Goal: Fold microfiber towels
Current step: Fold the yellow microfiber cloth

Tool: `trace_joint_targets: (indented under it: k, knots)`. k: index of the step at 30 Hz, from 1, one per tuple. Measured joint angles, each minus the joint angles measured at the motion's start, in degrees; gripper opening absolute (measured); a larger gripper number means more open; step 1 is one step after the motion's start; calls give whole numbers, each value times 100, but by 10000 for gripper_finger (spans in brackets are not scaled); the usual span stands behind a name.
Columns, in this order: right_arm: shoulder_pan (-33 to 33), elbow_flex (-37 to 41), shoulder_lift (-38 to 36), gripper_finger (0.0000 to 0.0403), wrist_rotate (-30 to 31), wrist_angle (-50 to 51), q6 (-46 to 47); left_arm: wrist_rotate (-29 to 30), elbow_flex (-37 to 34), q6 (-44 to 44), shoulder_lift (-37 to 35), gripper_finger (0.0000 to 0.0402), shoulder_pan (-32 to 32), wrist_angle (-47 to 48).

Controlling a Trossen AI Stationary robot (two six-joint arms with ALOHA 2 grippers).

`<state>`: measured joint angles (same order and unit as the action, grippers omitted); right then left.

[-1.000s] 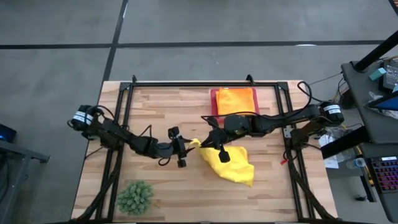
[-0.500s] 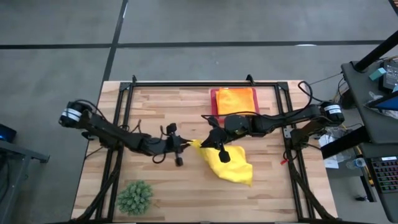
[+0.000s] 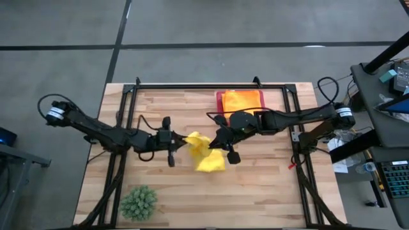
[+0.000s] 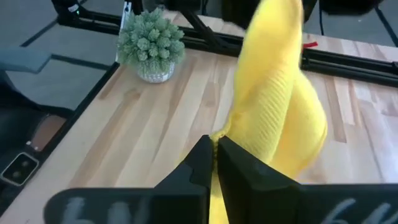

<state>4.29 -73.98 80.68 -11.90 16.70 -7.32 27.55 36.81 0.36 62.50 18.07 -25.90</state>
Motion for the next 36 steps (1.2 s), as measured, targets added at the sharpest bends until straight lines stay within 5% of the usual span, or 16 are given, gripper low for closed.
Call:
trace_joint_targets:
  k: [6,13,25,36]
  knots:
    - [-42,-658,-10,63,411,982,-21,322,498,-117,-176,0,2,99]
    - [-228,-1112,-77,131,1407,1863,10,1111,1865,-284,-31,0,-9,2227]
    - [-678,-913,-208,148,1374,1992,60,1163,2840,-262,144,0,-9,3198]
    - [-785,-856,-425,151,88,2004,147,1360,2862,-286,135,0,-9,3251]
